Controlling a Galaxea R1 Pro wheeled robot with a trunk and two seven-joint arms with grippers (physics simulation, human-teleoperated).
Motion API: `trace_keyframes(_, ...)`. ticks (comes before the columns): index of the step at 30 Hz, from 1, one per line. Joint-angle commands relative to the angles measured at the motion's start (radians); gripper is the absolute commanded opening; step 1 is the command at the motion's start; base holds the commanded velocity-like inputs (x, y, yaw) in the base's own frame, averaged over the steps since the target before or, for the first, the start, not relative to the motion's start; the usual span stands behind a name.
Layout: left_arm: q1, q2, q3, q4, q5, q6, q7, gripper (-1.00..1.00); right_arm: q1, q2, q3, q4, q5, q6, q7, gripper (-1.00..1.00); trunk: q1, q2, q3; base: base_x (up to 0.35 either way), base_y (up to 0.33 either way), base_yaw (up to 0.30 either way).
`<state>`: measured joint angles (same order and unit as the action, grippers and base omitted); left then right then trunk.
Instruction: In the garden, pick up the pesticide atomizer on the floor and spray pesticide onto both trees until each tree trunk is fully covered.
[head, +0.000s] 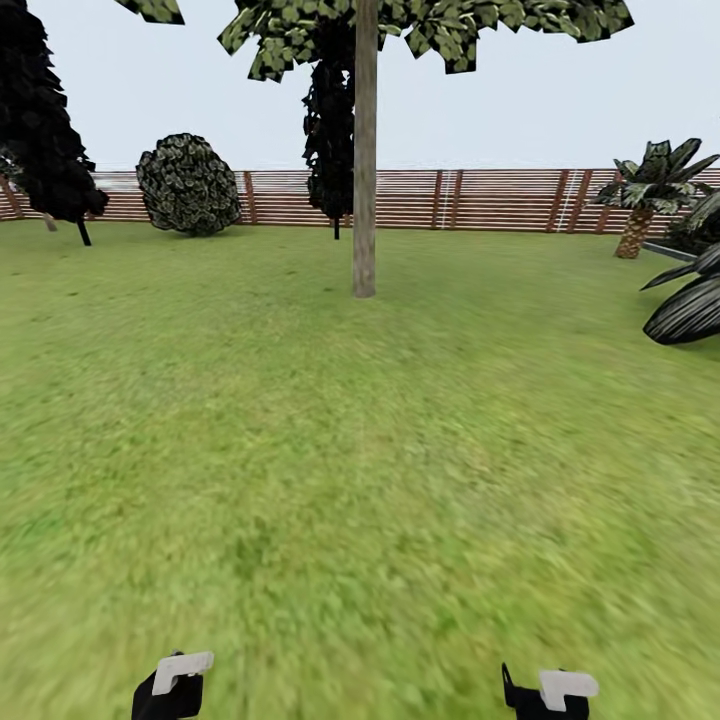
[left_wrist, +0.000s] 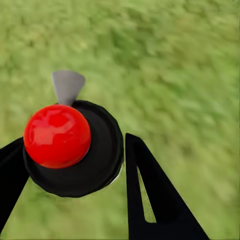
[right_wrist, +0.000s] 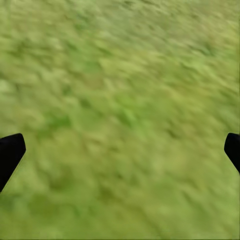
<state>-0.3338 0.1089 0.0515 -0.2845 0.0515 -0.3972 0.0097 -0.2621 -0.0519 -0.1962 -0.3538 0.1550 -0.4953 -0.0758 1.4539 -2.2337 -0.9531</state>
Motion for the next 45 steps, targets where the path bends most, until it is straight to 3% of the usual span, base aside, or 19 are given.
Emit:
trace_keyframes(1, -0.001, 0.0, -0.001, 0.001, 0.005, -0.003, 0.0, -1.0, -0.001, 0.001, -0.004, 0.001, 0.011, -0.003, -0.004, 1.0, 0.0, 0.0, -0.001, 0.337, 0.0, 0.0)
trace_keyframes(45, -0.001, 0.0, -0.001, 0.001, 0.005, -0.003, 0.0, -1.0, -0.001, 0.001, -0.004, 0.002, 0.011, -0.003, -0.004, 1.0, 0.0, 0.0, -0.001, 0.337, 0.0, 0.0)
